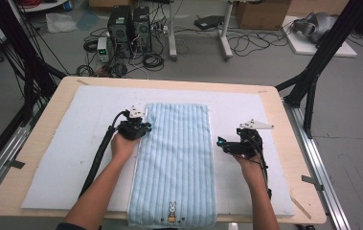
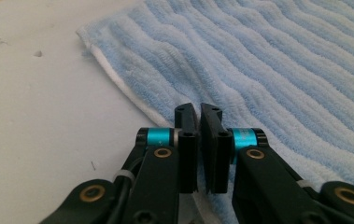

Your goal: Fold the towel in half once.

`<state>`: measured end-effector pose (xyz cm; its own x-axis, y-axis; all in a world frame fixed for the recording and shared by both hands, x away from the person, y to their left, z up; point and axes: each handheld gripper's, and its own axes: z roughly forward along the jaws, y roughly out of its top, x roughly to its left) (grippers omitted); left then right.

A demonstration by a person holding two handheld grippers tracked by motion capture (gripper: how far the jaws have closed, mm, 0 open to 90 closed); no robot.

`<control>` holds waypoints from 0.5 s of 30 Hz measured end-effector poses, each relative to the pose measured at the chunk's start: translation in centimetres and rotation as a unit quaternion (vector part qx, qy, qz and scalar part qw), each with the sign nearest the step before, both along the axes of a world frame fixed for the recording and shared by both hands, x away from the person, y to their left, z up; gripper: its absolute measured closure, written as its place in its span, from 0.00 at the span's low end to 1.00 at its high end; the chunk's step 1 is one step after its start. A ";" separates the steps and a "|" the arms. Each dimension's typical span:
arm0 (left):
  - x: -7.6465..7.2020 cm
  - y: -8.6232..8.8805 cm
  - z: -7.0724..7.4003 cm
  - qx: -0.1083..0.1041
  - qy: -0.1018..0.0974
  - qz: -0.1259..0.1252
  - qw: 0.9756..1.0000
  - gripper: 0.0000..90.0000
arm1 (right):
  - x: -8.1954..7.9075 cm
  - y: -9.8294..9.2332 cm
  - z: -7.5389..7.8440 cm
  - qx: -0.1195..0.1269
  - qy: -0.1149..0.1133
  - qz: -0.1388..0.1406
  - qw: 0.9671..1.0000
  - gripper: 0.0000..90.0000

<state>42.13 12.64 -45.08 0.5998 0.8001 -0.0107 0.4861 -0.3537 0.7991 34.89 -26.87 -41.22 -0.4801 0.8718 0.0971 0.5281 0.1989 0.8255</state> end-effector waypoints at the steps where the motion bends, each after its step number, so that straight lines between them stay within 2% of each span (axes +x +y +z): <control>1: 0.1 0.1 0.0 -0.008 0.005 0.001 1.000 0.96 | 0.1 0.1 -0.1 -0.002 0.000 0.000 1.000 0.13; 5: 0.4 0.6 -0.1 -0.034 0.022 0.003 0.999 0.96 | 1.3 0.9 -0.2 -0.006 0.010 0.003 1.000 0.24; 9: 0.5 0.9 -0.1 -0.052 0.031 0.006 0.998 0.96 | 3.2 2.5 -0.8 -0.022 0.035 0.004 0.999 0.44; 11: 0.6 1.1 -0.1 -0.062 0.037 0.007 0.997 0.96 | 4.4 3.3 -1.1 -0.026 0.048 0.000 0.998 0.50; 15: 0.9 1.6 -0.2 -0.088 0.053 0.014 0.995 0.96 | 6.8 4.6 -1.7 -0.032 0.059 -0.010 0.998 0.55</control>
